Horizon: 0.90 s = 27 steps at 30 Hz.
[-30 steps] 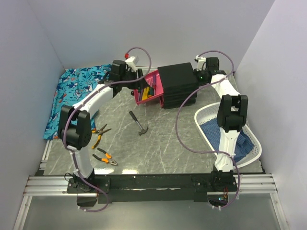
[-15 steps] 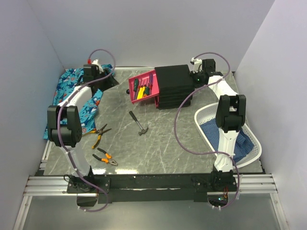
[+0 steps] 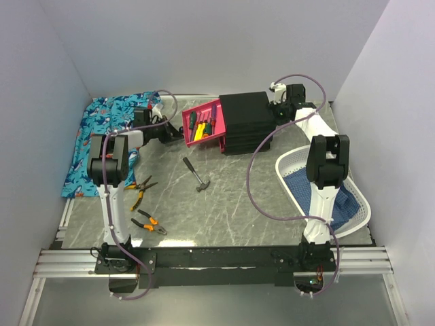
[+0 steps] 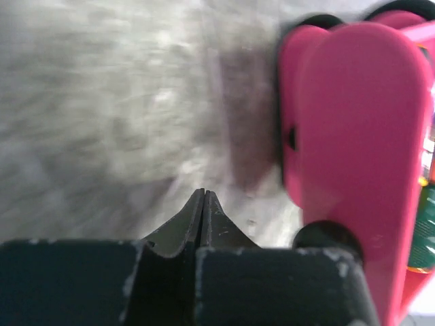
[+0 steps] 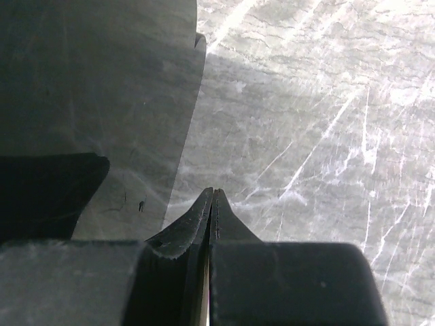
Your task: Sort the tools into containers
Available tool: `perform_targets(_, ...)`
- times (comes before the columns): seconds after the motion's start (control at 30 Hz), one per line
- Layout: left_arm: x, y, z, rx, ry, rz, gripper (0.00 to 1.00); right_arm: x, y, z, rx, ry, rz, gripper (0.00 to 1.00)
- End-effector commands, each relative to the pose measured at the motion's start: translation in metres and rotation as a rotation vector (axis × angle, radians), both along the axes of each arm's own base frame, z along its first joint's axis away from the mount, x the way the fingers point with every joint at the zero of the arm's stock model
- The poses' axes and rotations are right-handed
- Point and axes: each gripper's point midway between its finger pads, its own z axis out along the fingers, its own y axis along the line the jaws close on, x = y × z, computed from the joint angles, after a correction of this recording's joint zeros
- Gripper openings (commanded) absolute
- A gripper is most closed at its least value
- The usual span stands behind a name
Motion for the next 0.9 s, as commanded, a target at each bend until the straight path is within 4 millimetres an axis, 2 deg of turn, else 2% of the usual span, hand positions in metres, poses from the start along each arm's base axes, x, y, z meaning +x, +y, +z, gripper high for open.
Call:
perform_targets(0.0, 0.007, -0.031, 0.074, -0.193, -0.246, -0.19, 0.01, -0.021, 0.006, -0.01, -0.059, 0.058, 0.044, 0.0)
perform_targets(0.23, -0.001, -0.043, 0.122, -0.284, -0.309, -0.222, 0.01, -0.018, 0.007, -0.01, -0.052, 0.057, 0.044, 0.0)
perform_targets(0.33, -0.005, -0.05, 0.132, -0.286, -0.325, -0.24, 0.01, -0.018, 0.008, -0.012, -0.048, 0.061, 0.044, 0.0)
perform_targets(0.6, -0.003, -0.082, 0.134, -0.228, -0.297, -0.257, 0.01, -0.016, 0.012, -0.012, -0.039, 0.057, 0.05, 0.0)
perform_targets(0.73, -0.001, -0.108, 0.136, -0.215, -0.306, -0.276, 0.01, -0.017, 0.012, -0.012, -0.044, 0.057, 0.052, 0.0)
perform_targets(0.77, 0.003, -0.113, 0.143, -0.205, -0.325, -0.276, 0.01, -0.017, 0.011, -0.012, -0.044, 0.056, 0.05, 0.0)
perform_targets(0.87, 0.009, -0.125, 0.142, -0.155, -0.323, -0.25, 0.01, -0.018, 0.012, -0.012, -0.044, 0.056, 0.055, 0.0)
